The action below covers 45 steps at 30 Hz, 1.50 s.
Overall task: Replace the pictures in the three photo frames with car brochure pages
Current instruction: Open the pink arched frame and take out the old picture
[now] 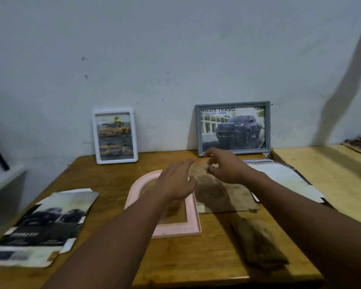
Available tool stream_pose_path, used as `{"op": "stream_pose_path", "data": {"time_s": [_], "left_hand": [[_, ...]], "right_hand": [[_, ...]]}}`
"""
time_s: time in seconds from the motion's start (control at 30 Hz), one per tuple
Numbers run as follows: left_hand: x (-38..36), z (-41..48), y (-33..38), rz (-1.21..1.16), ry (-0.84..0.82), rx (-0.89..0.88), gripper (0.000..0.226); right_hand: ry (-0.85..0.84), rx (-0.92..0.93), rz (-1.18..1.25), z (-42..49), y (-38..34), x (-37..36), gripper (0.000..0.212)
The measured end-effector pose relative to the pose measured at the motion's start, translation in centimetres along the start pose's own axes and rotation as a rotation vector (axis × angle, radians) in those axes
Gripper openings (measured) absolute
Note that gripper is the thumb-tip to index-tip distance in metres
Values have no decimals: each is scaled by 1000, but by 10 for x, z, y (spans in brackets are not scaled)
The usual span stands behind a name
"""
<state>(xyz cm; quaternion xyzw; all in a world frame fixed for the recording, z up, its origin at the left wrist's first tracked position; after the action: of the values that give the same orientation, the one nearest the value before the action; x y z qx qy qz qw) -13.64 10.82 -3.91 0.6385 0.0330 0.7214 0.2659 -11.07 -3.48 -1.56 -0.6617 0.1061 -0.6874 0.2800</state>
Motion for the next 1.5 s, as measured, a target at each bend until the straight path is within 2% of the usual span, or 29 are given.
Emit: {"op": "stream_pose_path", "data": {"time_s": [0.17,0.3,0.5,0.57,0.77,1.03,1.3,1.4,1.5], "left_hand": [[53,-65,-98,4,57,211,68],[82,-129,-172,-8,154,410,64],[87,-211,-257,56,177,563,63],[85,-226,-267,76,204,566,60],[87,-237,-277,216,272,586,57],[84,-232,-282,250,275,609,55],[80,-231,-280,215,243,621,52],[80,-233,-281,202,256,631,53],[81,-235,-284,204,289,665,55]], "right_hand": [[-74,124,32,14,-98,-67,42],[-204,187,73,16,-171,-135,45],[-323,254,34,10,-239,-220,50],[-312,251,36,10,-248,-236,55],[-227,220,-29,20,-254,-255,53],[-282,256,-116,17,-263,-272,69],[-210,252,-12,7,-268,-266,61],[-212,243,-27,12,-266,-267,73],[-288,232,-69,21,-264,-269,82]]}}
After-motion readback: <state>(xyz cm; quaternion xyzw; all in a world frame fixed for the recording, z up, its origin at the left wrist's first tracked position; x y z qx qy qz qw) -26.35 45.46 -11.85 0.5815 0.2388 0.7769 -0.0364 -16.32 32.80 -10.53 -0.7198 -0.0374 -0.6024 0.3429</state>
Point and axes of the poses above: each hand's wrist, its own z-axis towards the middle knuckle, its own x-axis out of the back of the hand, y = z × x, the point moved 8 cm from there along z, towards the middle knuckle, and after that the axes turned 5 degrees about -x, right-handed, at the moved point
